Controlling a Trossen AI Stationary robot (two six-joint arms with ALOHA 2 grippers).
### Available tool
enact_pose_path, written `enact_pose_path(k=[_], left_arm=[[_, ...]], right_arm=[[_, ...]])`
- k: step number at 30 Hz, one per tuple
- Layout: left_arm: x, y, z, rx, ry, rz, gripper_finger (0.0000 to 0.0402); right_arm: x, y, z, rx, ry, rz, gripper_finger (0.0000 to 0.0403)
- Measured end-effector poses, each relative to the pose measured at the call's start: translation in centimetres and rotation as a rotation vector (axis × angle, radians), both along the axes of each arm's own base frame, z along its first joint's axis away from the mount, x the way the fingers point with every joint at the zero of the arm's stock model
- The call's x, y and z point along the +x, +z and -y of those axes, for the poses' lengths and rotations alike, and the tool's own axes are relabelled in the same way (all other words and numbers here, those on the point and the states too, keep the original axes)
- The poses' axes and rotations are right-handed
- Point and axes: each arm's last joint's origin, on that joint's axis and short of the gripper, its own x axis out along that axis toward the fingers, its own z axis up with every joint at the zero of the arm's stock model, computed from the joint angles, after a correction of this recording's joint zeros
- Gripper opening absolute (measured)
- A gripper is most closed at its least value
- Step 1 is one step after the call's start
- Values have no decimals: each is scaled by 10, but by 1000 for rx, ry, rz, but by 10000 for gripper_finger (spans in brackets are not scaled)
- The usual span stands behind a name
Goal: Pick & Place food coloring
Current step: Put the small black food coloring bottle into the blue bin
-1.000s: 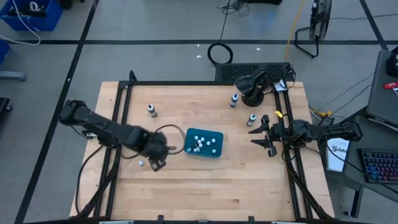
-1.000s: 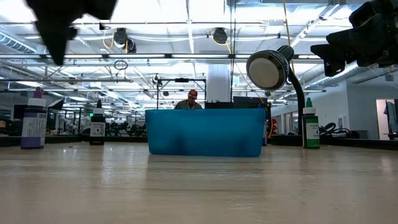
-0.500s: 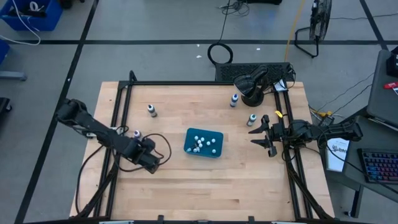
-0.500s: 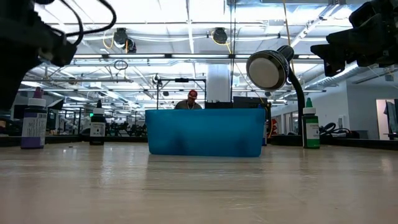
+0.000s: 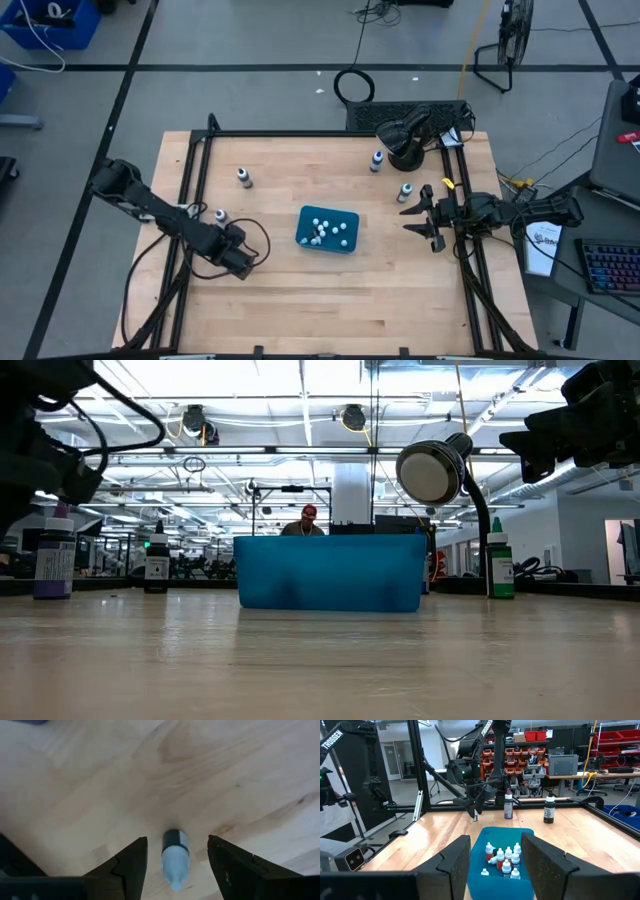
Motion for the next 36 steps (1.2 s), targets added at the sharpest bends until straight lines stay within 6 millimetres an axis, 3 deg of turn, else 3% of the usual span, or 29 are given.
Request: enact_pose_path(k=[25, 31, 36], left_arm=[[-6, -1, 9, 25, 9, 12, 184], [-6, -1, 9, 16, 9, 6, 158], [-6, -1, 9, 9, 5, 1, 112]], right_arm=[[0, 0, 0, 0, 0, 0, 166], [0, 0, 0, 0, 0, 0, 164], [0, 0, 0, 0, 0, 0, 166]])
